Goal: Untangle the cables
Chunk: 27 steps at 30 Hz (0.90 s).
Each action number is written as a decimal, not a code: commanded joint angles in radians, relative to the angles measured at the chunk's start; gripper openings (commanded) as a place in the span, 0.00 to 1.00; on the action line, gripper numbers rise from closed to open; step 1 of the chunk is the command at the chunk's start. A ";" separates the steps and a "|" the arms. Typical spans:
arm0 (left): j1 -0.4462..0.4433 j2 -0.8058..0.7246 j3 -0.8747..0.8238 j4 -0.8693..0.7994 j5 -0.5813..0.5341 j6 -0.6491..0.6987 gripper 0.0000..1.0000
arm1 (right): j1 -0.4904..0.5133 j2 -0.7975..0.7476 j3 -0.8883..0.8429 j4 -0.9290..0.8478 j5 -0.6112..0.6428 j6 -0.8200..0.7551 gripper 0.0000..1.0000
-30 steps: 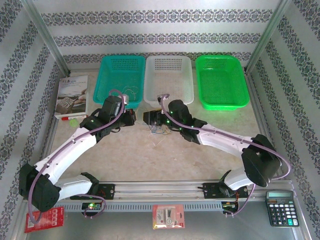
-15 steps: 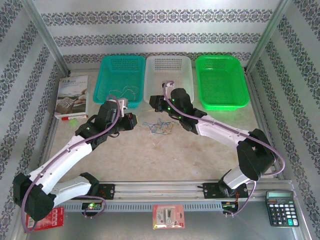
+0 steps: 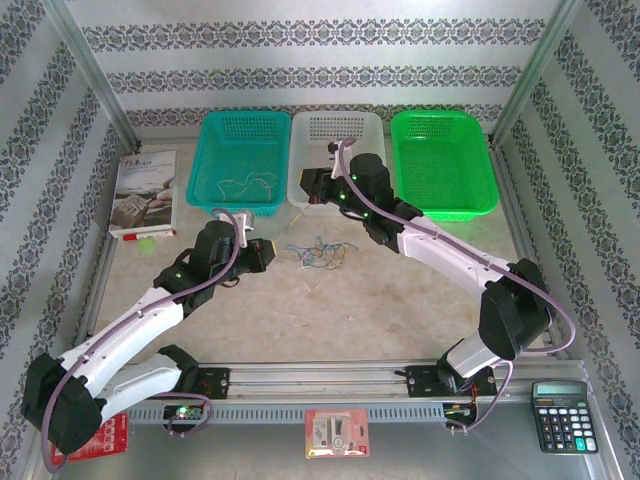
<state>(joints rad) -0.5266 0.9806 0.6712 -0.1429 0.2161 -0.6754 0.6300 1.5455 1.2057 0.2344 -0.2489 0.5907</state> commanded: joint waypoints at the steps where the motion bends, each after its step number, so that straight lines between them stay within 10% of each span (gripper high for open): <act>1: -0.011 -0.010 -0.016 0.090 0.005 -0.013 0.01 | -0.019 -0.002 0.043 -0.025 -0.021 -0.013 0.00; 15: -0.012 0.086 0.032 0.124 0.030 0.032 0.96 | -0.169 0.099 0.192 -0.099 0.040 -0.028 0.00; 27: -0.011 0.094 0.096 0.036 0.008 0.083 1.00 | -0.313 0.303 0.371 -0.166 0.126 -0.043 0.00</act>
<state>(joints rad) -0.5285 1.0744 0.7311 -0.0689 0.2321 -0.6292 0.3286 1.8057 1.5341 0.1062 -0.1627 0.5716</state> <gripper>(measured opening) 0.999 0.069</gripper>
